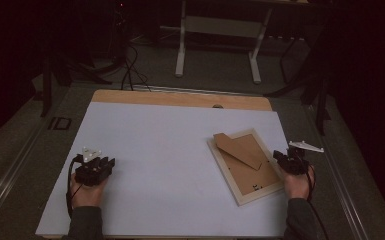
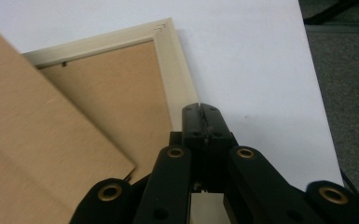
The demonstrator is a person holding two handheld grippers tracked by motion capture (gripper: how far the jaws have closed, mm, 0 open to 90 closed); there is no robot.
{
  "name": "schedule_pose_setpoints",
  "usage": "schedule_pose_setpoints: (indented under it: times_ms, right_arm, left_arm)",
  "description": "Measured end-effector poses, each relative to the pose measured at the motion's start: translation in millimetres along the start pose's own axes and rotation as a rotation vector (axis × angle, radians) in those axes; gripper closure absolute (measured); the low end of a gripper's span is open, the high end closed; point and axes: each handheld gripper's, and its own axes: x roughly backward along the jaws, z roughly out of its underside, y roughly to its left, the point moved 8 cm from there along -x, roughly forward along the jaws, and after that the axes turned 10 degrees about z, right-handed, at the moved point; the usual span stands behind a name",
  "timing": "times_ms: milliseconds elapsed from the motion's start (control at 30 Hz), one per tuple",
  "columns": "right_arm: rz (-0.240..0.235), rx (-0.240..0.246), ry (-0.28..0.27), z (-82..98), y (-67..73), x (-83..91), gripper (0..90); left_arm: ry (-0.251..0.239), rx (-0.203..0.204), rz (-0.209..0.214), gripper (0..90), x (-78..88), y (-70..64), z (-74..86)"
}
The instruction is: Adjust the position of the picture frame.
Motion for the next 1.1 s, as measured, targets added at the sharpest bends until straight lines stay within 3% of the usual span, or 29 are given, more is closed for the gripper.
schedule_pose_setpoints:
  times_ms: [267,400,767,1100]
  right_arm:
    - [0.028,-0.04,0.046,1.5,-5.3,-22.6,89.7]
    - [0.034,-0.068,0.048,1.8,-8.2,-25.7,89.7]
    - [0.046,-0.089,0.067,4.2,-12.4,-30.3,89.8]
    - [0.02,-0.069,0.062,2.4,4.0,-31.9,89.8]
  left_arm:
    - [-0.017,0.021,0.007,71.4,2.3,3.7,-0.9]
    - [-0.021,0.021,0.003,70.2,2.8,4.2,-1.1]
    - [-0.016,0.021,0.0,68.9,2.1,4.2,-0.4]
    - [-0.011,0.021,0.0,68.6,1.5,4.6,0.1]
